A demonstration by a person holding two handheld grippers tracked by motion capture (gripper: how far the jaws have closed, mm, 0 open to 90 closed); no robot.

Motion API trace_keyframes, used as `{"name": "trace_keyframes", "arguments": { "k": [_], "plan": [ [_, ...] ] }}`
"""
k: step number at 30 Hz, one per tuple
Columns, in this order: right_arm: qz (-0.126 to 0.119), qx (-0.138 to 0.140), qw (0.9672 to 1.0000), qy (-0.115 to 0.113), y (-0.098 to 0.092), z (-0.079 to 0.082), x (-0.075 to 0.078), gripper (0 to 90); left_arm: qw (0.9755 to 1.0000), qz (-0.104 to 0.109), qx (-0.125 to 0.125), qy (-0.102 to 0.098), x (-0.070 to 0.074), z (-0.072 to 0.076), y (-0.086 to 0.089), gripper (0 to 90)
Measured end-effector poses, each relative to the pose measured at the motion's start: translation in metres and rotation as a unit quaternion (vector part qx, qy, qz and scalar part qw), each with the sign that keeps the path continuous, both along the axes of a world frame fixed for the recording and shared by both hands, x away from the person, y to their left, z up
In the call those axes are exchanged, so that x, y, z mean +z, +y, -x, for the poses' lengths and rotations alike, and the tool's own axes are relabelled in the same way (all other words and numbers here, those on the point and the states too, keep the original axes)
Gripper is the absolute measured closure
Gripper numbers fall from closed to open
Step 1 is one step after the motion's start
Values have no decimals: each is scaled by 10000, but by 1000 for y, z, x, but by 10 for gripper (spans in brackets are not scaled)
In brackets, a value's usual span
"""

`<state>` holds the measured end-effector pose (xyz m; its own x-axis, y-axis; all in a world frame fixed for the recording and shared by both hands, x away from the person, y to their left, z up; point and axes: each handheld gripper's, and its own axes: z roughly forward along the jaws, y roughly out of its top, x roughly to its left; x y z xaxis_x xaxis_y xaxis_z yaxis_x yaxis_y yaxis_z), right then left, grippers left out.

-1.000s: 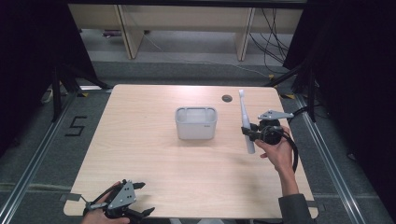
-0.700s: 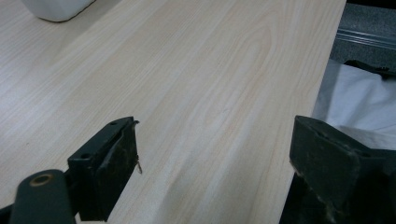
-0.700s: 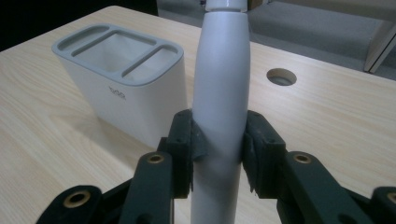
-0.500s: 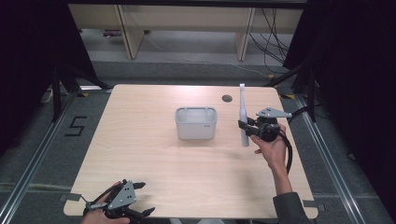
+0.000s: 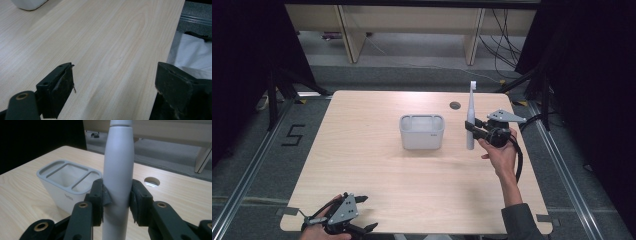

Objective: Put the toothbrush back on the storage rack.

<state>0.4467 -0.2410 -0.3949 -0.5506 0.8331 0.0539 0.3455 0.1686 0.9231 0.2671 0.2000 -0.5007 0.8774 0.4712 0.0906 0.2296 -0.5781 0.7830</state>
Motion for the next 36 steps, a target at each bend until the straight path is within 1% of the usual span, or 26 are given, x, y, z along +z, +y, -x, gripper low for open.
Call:
{"name": "trace_keyframes", "arguments": {
  "k": [1,2,3,4,5,6,9,10,12,14,15,18,20,21,23,24,25,26,27,28,30,31,32,33,34,36],
  "plan": [
    [-103,-38,9998,150,2,1,2,666,10000,-3,0,-3,0,0,0,147],
    [-116,-25,9998,130,2,1,3,666,10000,-62,12,-64,0,-1,0,147],
    [-149,1,9999,77,3,0,3,666,10000,-68,-41,-16,1,-1,1,147],
    [-113,16,9999,64,3,-1,5,665,10000,-38,16,3,0,0,1,147],
    [-160,36,9998,60,5,-2,6,666,9999,-113,-54,15,1,-1,2,147],
    [-175,39,9998,-31,6,-3,7,666,9999,-115,-34,26,1,-1,2,147],
    [-238,63,9997,-16,11,-4,10,666,9999,-119,-53,20,1,-1,2,147],
    [-228,85,9997,-89,12,-6,11,666,9999,-118,-48,22,1,-1,2,147],
    [-305,101,9995,-42,17,-6,13,666,10000,-30,-6,-37,0,-1,2,147],
    [-317,138,9993,-139,20,-9,15,666,9999,-102,-48,11,1,-1,2,147],
    [-343,149,9992,-127,22,-10,17,666,9999,-112,-58,12,1,-1,2,147],
    [-360,149,9992,-132,27,-12,22,666,10000,-25,-6,-43,0,-1,2,147],
    [-377,138,9990,-180,31,-13,26,666,10000,-88,-17,-28,1,-1,2,147],
    [-443,172,9988,-123,34,-14,28,666,10000,-44,-19,-36,0,-1,2,147],
    [-418,199,9988,-187,36,-18,31,666,10000,-67,-4,-34,1,-1,2,147],
    [-474,164,9986,-135,39,-18,33,666,10000,-44,-11,-43,0,-1,2,147],
    [-448,191,9986,-194,39,-20,34,666,10000,-45,-15,-41,0,-1,2,147],
    [-515,158,9984,-185,41,-20,35,666,9999,-97,-45,-4,1,-1,2,147],
    [-496,194,9983,-237,42,-23,37,666,10000,-73,-58,8,1,-1,2,147],
    [-496,189,9983,-229,44,-24,38,666,10000,-19,-16,-50,0,-1,2,147],
    [-493,187,9983,-257,47,-26,40,666,10000,-20,4,-62,0,-1,2,147],
    [-534,170,9982,-208,49,-26,41,666,9999,-100,-22,-87,1,-1,2,147],
    [-531,207,9980,-282,51,-28,41,666,9999,-147,-33,-72,1,-1,3,147],
    [-643,174,9977,-146,54,-27,42,666,10000,-59,-3,-36,1,0,2,147],
    [-556,235,9979,-232,54,-30,42,666,10000,-25,3,-66,0,-1,2,147],
    [-625,184,9978,-142,59,-30,42,666,9999,-95,-13,-95,1,-1,2,147]
  ]
}}
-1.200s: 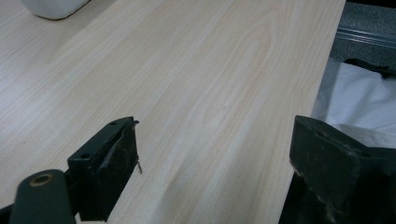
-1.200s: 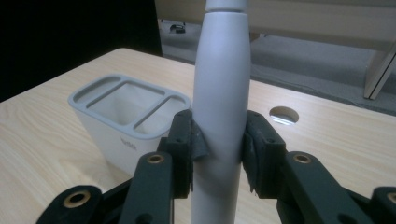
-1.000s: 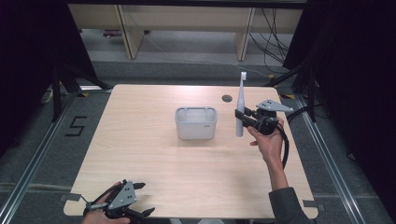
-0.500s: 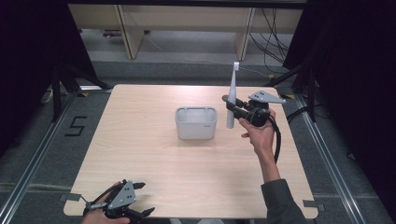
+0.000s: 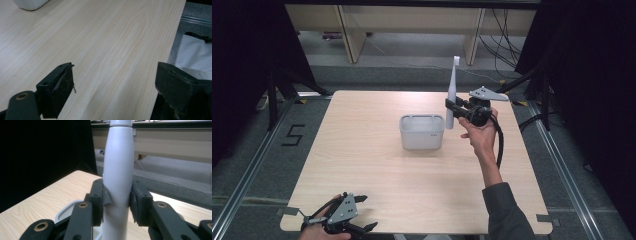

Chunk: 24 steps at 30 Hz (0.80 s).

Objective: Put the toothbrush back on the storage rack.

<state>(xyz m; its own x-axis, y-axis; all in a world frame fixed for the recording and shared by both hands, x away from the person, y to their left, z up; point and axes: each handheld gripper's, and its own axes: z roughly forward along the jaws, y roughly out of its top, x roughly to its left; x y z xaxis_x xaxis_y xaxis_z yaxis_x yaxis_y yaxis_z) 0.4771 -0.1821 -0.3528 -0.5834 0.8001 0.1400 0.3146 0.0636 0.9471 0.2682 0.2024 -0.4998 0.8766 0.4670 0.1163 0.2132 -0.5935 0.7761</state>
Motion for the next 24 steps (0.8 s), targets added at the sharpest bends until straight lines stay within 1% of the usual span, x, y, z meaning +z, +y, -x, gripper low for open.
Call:
{"name": "trace_keyframes", "arguments": {
  "k": [1,2,3,4,5,6,7,9,10,11,12,13,15,16,17,18,20,21,22,23,24],
  "plan": [
    [57,55,9999,-126,0,-3,-1,666,10000,-79,-35,28,1,0,1,147],
    [0,94,9999,-99,2,-5,-1,666,9999,-89,-59,49,1,0,1,147],
    [-17,76,9999,-79,4,-5,-2,666,10000,50,1,38,-1,0,-1,147],
    [8,84,9999,-85,6,-7,-2,666,10000,58,-11,51,-1,0,-1,147],
    [3,70,9999,-91,7,-8,-2,665,10000,-14,-10,-3,0,0,0,147],
    [14,75,9999,-150,9,-9,-3,665,10000,-18,-17,-4,0,0,0,147],
    [-59,86,9999,-65,12,-10,-3,665,9999,-90,-66,49,1,0,1,147],
    [-31,121,9999,-45,16,-12,-4,665,10000,-19,-25,4,0,0,0,147],
    [-65,103,9999,-16,18,-13,-5,665,10000,-16,-28,7,1,0,0,147],
    [-45,126,9999,-93,20,-15,-5,665,10000,-13,-29,9,1,0,0,147],
    [-95,96,9999,23,22,-14,-5,665,10000,39,-30,77,1,1,0,147],
    [-40,100,9999,-57,23,-17,-7,665,9999,11,-55,84,1,1,0,147],
    [-39,43,10000,2,26,-18,-9,665,9999,62,-39,69,0,0,0,147],
    [-64,32,10000,23,27,-20,-10,665,9999,46,-55,96,1,0,0,147],
    [-31,38,10000,-20,27,-23,-12,665,9999,15,-47,94,1,0,0,147],
    [-72,3,9999,75,27,-23,-13,665,9999,11,-47,89,1,1,0,147],
    [42,21,10000,-19,27,-26,-15,665,10000,46,-26,66,0,1,0,147],
    [56,-27,10000,15,27,-26,-16,665,9999,51,-40,80,1,0,0,147],
    [-10,-27,10000,40,27,-27,-17,665,9999,55,-51,89,1,0,0,147],
    [-3,-24,10000,52,26,-27,-18,665,9999,20,-49,90,1,0,0,147],
    [17,-41,10000,57,26,-28,-18,665,9999,129,-8,107,0,1,-1,147]
  ]
}}
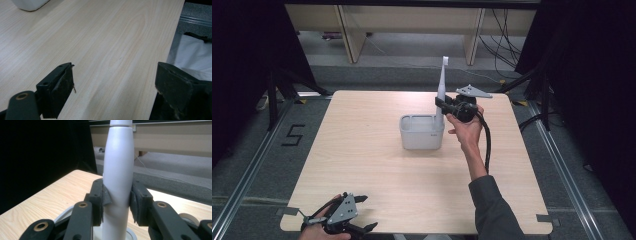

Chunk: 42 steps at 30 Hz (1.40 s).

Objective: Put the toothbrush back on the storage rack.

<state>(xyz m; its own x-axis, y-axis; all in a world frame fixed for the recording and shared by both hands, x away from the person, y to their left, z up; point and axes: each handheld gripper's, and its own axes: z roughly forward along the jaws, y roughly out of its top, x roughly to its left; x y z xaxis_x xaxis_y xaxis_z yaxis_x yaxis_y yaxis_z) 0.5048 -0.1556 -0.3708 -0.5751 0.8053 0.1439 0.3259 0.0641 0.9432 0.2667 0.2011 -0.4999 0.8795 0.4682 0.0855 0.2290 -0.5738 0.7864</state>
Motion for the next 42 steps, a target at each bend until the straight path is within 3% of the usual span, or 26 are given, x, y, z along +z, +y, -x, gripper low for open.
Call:
{"name": "trace_keyframes", "arguments": {
  "k": [1,6,7,15,19,22,24,28,29,32,33,35,36,38,39,40,42],
  "plan": [
    [-10,14,10000,34,0,0,0,665,9999,-108,-48,-22,1,-1,1,147],
    [-7,-30,10000,33,1,-2,-5,665,10000,-24,-12,6,0,0,0,147],
    [21,-11,10000,40,1,-2,-6,665,9997,-223,-63,-57,1,-2,2,147],
    [-11,-36,9998,186,1,-4,-18,664,10000,-39,-19,-38,0,-1,1,147],
    [6,-30,9998,220,4,-3,-23,664,9999,-143,-43,-84,0,-2,2,147],
    [36,38,9998,205,3,-4,-27,664,10000,-9,-10,14,0,0,0,147],
    [48,34,9996,271,3,-3,-29,664,9999,-147,-55,-68,1,-2,2,147],
    [91,38,9997,233,2,-4,-34,664,10000,-24,-18,16,0,0,0,147],
    [100,38,9997,229,2,-4,-35,663,9998,-192,-46,-79,1,-1,2,147],
    [106,51,9997,237,2,-4,-38,663,9999,-145,-47,-79,0,-2,2,147],
    [102,60,9995,279,2,-3,-38,663,10000,-8,-12,17,0,0,0,147],
    [185,64,9995,229,1,-3,-40,663,9998,-159,-68,-58,1,-2,2,147],
    [64,65,9993,356,2,-2,-42,663,9999,-145,-43,-79,0,-2,1,147],
    [149,74,9995,273,1,-3,-44,663,10000,-59,-23,1,0,-1,0,147],
    [76,79,9993,359,1,-2,-45,663,10000,-35,-23,11,0,0,0,147],
    [217,69,9992,315,1,-3,-45,663,10000,-41,-3,-5,0,0,0,147],
    [276,70,9992,274,1,-3,-46,663,9999,-144,-41,-79,0,-2,2,147]
  ]
}}
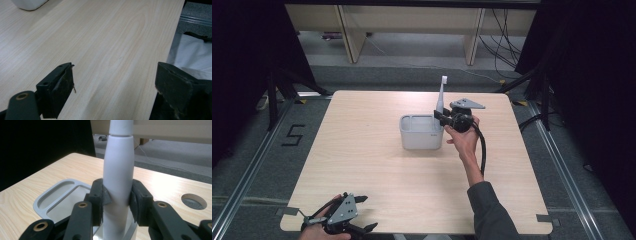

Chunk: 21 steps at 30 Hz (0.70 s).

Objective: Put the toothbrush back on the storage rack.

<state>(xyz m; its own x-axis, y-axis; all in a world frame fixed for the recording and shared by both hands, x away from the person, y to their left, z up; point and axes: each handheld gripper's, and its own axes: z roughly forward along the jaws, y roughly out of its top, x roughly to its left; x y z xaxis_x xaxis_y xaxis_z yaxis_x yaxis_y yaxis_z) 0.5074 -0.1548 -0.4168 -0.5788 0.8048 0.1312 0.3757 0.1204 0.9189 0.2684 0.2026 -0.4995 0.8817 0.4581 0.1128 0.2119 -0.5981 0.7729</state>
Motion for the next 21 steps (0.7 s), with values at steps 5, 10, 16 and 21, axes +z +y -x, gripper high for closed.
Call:
{"name": "trace_keyframes", "arguments": {
  "k": [5,10,16,21],
  "plan": [
    [34,-11,10000,-5,1,1,-3,663,10000,-36,-27,15,0,0,0,147],
    [83,29,10000,3,0,0,-8,663,10000,-35,-16,41,0,1,0,147],
    [118,34,9999,44,-1,1,-7,664,9999,100,-31,93,-2,1,-2,147],
    [74,-20,10000,42,-1,3,-5,665,9999,105,-7,58,-1,1,-2,147]
  ]
}}
